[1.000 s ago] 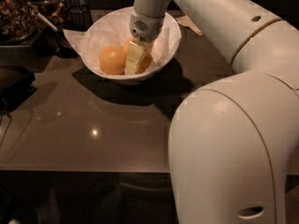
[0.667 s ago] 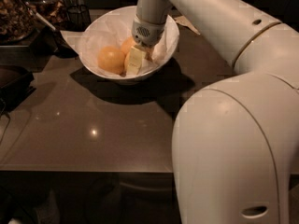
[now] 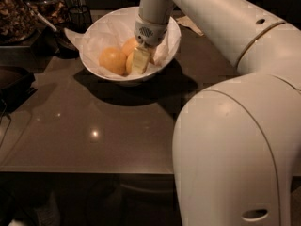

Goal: Pick orange from white bowl

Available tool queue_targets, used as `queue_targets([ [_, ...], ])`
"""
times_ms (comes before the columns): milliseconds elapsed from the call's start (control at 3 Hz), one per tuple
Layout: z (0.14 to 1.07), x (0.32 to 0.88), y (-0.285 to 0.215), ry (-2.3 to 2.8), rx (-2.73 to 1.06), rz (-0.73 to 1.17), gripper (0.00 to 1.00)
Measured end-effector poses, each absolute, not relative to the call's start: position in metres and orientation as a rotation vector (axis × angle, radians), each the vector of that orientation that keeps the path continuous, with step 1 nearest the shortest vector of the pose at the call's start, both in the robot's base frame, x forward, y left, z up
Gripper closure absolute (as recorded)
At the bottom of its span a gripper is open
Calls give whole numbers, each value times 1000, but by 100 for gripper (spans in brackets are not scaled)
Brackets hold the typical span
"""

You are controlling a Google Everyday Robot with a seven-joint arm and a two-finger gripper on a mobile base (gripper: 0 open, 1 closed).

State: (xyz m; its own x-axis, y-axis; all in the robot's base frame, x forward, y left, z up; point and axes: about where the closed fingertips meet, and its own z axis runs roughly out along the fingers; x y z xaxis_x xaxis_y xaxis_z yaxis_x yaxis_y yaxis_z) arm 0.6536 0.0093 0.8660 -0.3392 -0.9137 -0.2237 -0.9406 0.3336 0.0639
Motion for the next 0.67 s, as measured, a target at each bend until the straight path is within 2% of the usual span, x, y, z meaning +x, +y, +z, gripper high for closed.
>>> queue_targets([
  [667, 865, 655, 12, 2427, -1707, 279, 90],
])
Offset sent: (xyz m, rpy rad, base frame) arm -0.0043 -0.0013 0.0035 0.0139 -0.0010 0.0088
